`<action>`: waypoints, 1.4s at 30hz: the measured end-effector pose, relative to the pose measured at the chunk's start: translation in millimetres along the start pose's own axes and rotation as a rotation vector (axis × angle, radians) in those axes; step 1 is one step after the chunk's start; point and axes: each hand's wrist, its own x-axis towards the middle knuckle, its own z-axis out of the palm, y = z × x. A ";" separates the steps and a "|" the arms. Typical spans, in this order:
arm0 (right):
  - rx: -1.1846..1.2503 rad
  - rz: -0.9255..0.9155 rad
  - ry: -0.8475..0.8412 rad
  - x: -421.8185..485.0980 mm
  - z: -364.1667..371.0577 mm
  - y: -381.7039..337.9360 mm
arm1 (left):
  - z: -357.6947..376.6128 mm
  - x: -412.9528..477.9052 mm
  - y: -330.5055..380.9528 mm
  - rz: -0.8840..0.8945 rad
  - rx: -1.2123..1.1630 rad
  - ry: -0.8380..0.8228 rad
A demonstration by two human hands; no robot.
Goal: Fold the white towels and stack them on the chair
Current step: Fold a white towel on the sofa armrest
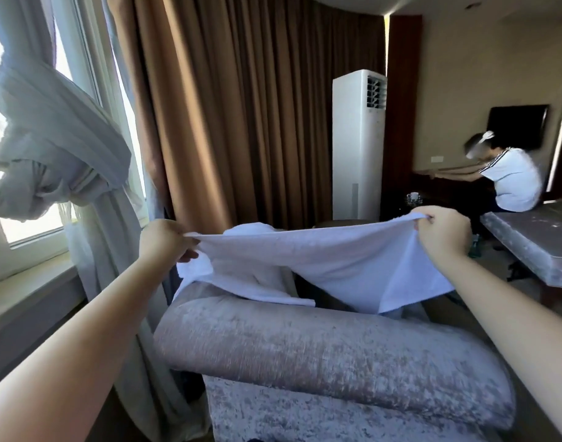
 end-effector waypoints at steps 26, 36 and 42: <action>-0.201 -0.221 0.124 9.8 -44.1 -33.9 | 20.8 47.4 29.4 0.564 0.405 0.343; -0.506 -0.078 -0.363 -17.1 47.1 72.8 | 126.5 63.6 -77.9 0.256 0.757 -0.230; -0.566 -0.076 -0.376 -8.6 76.8 96.9 | 166.6 85.7 -96.3 0.275 0.863 -0.271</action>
